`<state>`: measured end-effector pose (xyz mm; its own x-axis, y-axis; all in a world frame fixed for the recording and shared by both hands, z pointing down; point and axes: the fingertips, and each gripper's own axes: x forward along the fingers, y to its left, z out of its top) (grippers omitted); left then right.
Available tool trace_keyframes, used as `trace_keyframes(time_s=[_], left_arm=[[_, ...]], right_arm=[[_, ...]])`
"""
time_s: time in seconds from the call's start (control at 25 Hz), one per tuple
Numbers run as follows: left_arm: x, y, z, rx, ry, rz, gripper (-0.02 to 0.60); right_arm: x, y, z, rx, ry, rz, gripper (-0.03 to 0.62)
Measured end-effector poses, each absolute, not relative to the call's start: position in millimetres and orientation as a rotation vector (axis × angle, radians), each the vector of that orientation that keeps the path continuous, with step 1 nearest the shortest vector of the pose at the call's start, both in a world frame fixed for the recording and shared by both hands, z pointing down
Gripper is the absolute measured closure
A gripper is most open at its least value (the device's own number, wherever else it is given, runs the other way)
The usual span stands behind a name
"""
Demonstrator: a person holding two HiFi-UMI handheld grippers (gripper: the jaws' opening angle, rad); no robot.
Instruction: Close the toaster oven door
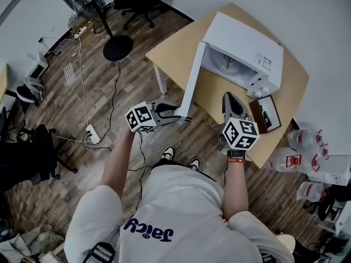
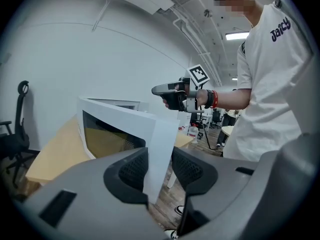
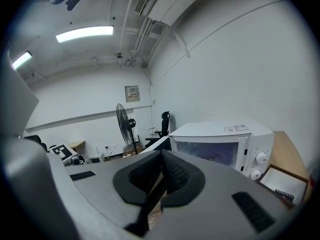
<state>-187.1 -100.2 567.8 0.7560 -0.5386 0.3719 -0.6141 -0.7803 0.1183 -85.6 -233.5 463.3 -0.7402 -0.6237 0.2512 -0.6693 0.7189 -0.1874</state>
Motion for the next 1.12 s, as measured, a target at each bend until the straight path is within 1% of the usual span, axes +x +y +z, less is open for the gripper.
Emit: trace_keyframes(time_s=[1.12], left_arm=[[-156.8,-108.4,569.1,2.688,-0.985,0.478,0.42]], right_arm=[[-57.8,-229.4,461.5,1.039,-2.78,0.435,0.579]])
